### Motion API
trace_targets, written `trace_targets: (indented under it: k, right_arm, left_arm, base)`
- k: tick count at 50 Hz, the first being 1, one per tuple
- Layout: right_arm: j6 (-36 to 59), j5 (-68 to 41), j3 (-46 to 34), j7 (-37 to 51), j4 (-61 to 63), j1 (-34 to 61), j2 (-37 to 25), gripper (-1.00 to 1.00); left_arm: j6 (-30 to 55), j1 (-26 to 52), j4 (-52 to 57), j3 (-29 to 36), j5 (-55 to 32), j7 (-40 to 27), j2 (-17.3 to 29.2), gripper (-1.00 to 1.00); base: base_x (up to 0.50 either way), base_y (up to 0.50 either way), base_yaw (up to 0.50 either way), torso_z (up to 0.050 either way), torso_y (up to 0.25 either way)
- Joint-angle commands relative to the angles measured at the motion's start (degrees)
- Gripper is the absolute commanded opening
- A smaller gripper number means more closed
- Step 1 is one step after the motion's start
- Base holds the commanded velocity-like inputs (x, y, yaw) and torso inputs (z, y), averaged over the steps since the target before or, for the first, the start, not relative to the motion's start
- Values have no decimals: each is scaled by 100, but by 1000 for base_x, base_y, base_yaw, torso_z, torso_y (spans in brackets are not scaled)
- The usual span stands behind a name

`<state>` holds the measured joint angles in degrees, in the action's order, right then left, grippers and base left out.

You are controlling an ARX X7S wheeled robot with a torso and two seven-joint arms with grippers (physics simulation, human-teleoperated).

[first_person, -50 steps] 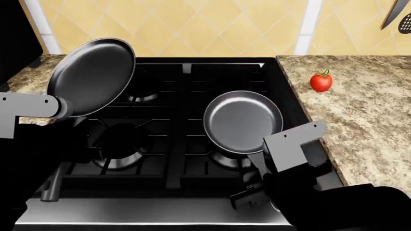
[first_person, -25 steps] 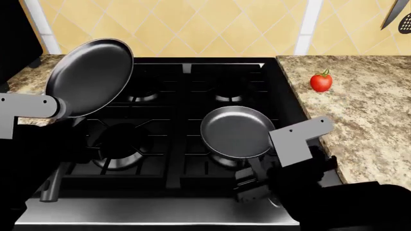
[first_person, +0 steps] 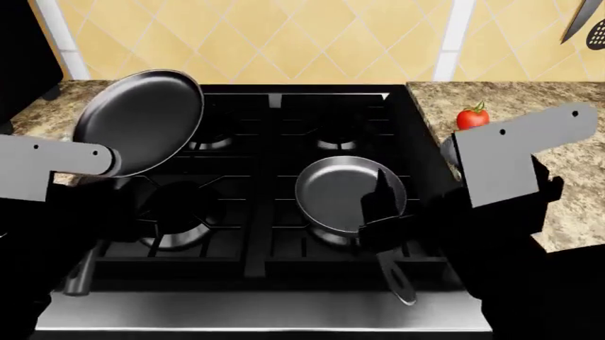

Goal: Place both pans onto different burners. Then place the tomato and the lobster on different pans.

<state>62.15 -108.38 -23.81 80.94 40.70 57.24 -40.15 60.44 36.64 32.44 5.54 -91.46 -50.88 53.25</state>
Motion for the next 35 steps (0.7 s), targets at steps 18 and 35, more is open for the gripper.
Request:
trace_targets:
  k: [18, 35]
  right_arm:
    - [-351, 73, 770, -311, 317, -139, -606, 100]
    - [-400, 164, 739, -360, 348, -235, -608, 100]
  left_arm:
    - [939, 1024, -513, 1055, 337, -576, -234, -100]
    - [762, 492, -386, 1100, 426, -500, -172, -100]
  base:
    - [0, 0, 0, 1, 2]
    - [0, 0, 0, 1, 2]
